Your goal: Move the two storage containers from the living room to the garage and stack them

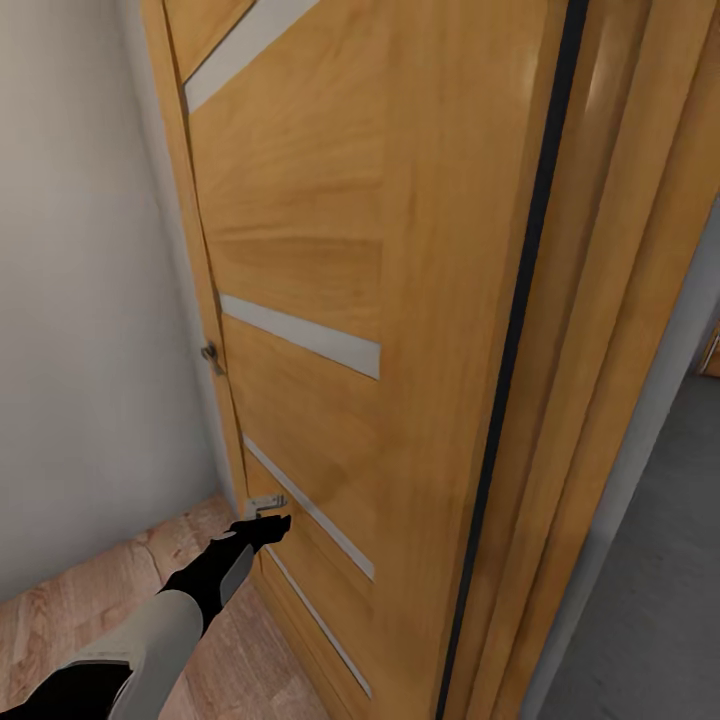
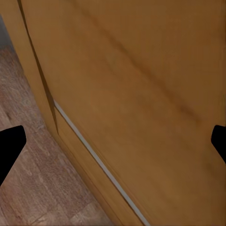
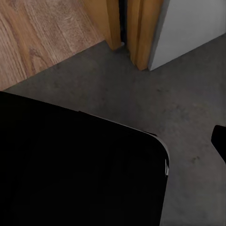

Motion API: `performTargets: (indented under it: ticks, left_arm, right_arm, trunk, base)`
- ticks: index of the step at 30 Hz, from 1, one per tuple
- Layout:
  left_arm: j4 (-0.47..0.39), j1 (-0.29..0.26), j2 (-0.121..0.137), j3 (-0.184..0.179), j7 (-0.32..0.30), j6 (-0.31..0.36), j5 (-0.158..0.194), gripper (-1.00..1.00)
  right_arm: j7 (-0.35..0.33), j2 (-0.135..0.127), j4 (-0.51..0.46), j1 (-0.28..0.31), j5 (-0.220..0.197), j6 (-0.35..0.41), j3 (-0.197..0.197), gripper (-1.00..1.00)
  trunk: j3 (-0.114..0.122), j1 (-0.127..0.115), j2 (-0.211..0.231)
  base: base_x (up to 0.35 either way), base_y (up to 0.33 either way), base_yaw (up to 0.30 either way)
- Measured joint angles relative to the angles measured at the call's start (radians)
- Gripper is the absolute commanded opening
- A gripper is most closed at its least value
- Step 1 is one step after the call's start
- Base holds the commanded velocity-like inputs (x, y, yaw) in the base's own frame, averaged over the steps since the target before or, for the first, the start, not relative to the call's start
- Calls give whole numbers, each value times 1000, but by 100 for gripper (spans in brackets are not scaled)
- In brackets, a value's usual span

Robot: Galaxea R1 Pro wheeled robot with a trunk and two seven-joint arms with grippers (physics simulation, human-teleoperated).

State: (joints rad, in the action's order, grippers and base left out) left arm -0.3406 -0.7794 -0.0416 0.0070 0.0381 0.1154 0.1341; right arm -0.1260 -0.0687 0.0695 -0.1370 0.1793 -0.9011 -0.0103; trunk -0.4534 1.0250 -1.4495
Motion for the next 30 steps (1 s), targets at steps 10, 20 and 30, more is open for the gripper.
performTargets:
  ticks: [10, 20, 30]
  left_arm:
    - [2, 11, -24, 6, 13, -3, -82, 100]
    - [4, 13, -43, -6, 31, -2, -140, 100]
    - [6, 16, -70, -5, 57, -2, -162, 100]
  right_arm:
    - [-3, 26, -1, 22, -1, 8, -3, 100]
    - [-8, 21, -2, 23, -1, 9, -4, 100]
    - [-8, 21, -2, 23, -1, 9, -4, 100]
  trunk:
    - [0, 0, 0]
    - [0, 0, 0]
    - [0, 0, 0]
  base:
    - [0, 0, 0]
    - [21, 57, 0]
    - [15, 39, 0]
